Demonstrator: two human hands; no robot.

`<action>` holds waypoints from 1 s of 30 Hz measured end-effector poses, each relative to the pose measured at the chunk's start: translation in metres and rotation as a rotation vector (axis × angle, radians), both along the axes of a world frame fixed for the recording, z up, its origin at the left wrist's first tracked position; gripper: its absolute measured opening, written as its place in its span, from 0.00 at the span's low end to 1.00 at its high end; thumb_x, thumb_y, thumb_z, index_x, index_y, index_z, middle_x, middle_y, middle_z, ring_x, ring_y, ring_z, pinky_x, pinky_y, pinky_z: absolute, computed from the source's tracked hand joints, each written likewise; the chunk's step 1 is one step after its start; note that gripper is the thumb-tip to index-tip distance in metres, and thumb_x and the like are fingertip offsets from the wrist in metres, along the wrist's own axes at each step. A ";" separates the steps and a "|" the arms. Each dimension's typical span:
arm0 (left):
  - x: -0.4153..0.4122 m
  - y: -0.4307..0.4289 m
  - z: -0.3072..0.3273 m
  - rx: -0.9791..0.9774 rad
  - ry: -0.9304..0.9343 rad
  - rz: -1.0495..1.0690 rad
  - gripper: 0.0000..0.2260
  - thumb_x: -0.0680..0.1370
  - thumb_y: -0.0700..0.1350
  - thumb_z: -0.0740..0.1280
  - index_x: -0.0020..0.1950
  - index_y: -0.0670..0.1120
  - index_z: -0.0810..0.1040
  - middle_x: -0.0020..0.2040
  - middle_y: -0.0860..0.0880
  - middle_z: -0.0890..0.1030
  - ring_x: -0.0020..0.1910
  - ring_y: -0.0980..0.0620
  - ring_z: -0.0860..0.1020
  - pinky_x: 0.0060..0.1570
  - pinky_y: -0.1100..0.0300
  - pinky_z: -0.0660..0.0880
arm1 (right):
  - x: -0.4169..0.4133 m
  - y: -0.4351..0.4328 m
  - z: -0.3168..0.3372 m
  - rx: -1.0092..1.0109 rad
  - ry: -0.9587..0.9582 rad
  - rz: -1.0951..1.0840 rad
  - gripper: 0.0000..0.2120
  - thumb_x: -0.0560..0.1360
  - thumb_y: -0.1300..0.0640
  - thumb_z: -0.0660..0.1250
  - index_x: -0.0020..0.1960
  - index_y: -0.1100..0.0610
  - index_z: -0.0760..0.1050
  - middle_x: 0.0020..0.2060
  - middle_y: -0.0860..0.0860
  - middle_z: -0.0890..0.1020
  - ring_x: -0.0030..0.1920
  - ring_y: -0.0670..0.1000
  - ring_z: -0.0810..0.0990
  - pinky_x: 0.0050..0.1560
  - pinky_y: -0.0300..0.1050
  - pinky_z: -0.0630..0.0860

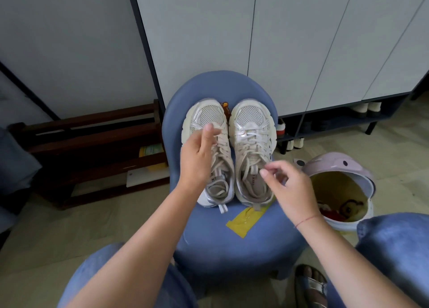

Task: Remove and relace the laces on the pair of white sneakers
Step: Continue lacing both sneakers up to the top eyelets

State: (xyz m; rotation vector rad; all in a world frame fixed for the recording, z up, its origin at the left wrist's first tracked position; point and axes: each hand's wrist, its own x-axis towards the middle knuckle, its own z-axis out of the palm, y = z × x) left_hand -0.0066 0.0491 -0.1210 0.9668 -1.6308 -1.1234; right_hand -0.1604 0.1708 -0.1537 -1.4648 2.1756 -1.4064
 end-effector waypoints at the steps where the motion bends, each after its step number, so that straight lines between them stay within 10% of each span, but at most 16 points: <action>1: 0.004 -0.002 -0.005 -0.049 -0.032 0.148 0.25 0.77 0.69 0.57 0.51 0.48 0.79 0.50 0.51 0.79 0.49 0.61 0.74 0.59 0.60 0.70 | -0.007 -0.002 -0.001 -0.016 -0.088 -0.060 0.14 0.71 0.51 0.71 0.55 0.52 0.76 0.48 0.45 0.78 0.46 0.43 0.75 0.50 0.41 0.73; 4: 0.017 -0.008 -0.022 0.096 -0.214 0.305 0.37 0.75 0.67 0.65 0.77 0.47 0.61 0.75 0.46 0.63 0.74 0.51 0.61 0.74 0.49 0.57 | -0.027 -0.018 -0.013 0.178 -0.378 0.005 0.41 0.68 0.45 0.73 0.74 0.51 0.58 0.69 0.47 0.66 0.68 0.47 0.65 0.68 0.47 0.63; 8: 0.030 -0.005 -0.049 0.362 -0.176 -0.104 0.57 0.67 0.63 0.71 0.79 0.52 0.32 0.81 0.56 0.43 0.79 0.56 0.48 0.78 0.52 0.52 | -0.042 -0.033 -0.026 0.266 -0.705 0.295 0.54 0.60 0.48 0.76 0.77 0.45 0.47 0.71 0.49 0.66 0.69 0.47 0.67 0.72 0.53 0.63; 14: 0.032 0.001 -0.067 0.280 -0.234 -0.137 0.52 0.72 0.56 0.75 0.80 0.55 0.38 0.77 0.62 0.54 0.77 0.59 0.56 0.77 0.53 0.58 | -0.052 -0.034 -0.041 0.211 -0.731 0.325 0.46 0.66 0.58 0.77 0.76 0.45 0.55 0.63 0.50 0.77 0.62 0.46 0.75 0.65 0.48 0.71; 22: 0.052 0.041 -0.069 0.629 -0.128 -0.101 0.45 0.73 0.64 0.69 0.81 0.55 0.46 0.80 0.56 0.56 0.77 0.51 0.60 0.74 0.54 0.58 | -0.046 0.003 -0.057 0.401 -0.816 0.242 0.46 0.57 0.31 0.76 0.70 0.47 0.68 0.64 0.48 0.77 0.65 0.50 0.74 0.69 0.56 0.67; 27: 0.061 0.038 -0.076 0.765 -0.213 -0.133 0.47 0.71 0.73 0.62 0.81 0.51 0.50 0.81 0.54 0.53 0.79 0.50 0.54 0.76 0.50 0.53 | -0.021 0.007 -0.050 0.368 -1.015 0.190 0.15 0.75 0.44 0.65 0.51 0.56 0.81 0.50 0.55 0.84 0.52 0.53 0.81 0.56 0.49 0.75; 30: 0.068 0.035 -0.071 0.697 -0.351 -0.219 0.56 0.59 0.84 0.57 0.80 0.55 0.58 0.79 0.55 0.59 0.78 0.53 0.58 0.78 0.50 0.54 | -0.010 0.009 -0.052 0.324 -0.996 0.169 0.29 0.70 0.32 0.62 0.58 0.53 0.79 0.53 0.51 0.84 0.56 0.52 0.80 0.65 0.53 0.72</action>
